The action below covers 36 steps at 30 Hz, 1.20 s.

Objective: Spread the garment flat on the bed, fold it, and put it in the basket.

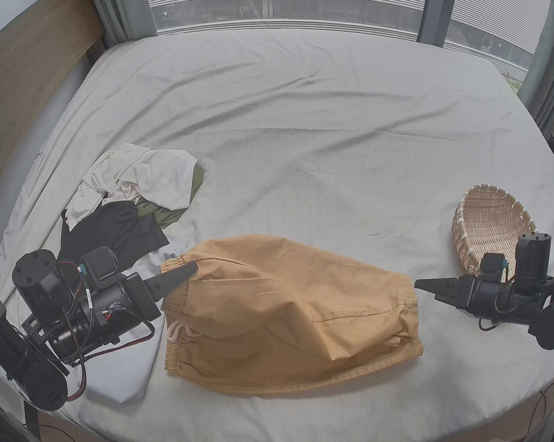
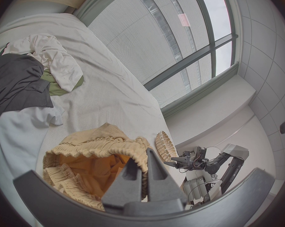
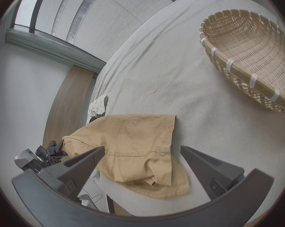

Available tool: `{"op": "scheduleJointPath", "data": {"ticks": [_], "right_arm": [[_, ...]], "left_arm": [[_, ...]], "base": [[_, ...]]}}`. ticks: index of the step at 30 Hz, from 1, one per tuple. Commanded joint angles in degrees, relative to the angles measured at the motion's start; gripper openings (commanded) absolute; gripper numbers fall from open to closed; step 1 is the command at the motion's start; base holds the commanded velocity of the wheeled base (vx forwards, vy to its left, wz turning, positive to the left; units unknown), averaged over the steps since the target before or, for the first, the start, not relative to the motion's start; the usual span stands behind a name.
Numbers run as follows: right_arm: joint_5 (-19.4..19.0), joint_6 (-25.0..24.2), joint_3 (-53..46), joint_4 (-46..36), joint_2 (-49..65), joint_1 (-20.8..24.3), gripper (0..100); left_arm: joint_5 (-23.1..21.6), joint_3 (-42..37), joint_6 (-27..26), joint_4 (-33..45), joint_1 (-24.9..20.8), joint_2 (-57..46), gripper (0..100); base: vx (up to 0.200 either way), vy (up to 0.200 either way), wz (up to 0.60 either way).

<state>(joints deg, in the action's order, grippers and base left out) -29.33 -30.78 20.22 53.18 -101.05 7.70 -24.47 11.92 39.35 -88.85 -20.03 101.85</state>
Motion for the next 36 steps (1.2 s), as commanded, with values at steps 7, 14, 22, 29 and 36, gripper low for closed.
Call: {"op": "scheduleJointPath", "data": {"ticks": [7,14,22,29,36], "right_arm": [[0.2,-3.1,-0.5,4.8,-7.5,2.0,100],[0.2,-4.9,-0.5,4.8,-7.5,2.1,100],[0.2,-10.4,-1.2,7.9,-7.8,3.3,0],[0.2,-11.0,-4.1,14.9,-10.0,3.5,0],[-0.1,-10.7,-8.7,18.6,-9.6,3.2,0]], "left_arm": [[-0.1,0.3,0.0,0.0,0.9,0.0,0],[0.0,0.2,0.0,0.0,0.8,0.0,0],[-0.1,0.1,0.0,0.0,0.7,0.1,0],[0.0,0.4,0.0,0.0,0.7,0.5,0],[0.0,2.0,0.3,0.0,1.1,0.5,0]], "base": [[0.000,0.000,0.00],[0.000,0.000,0.00],[0.000,0.000,0.00],[0.000,0.000,0.00],[0.000,0.000,0.00]]}}
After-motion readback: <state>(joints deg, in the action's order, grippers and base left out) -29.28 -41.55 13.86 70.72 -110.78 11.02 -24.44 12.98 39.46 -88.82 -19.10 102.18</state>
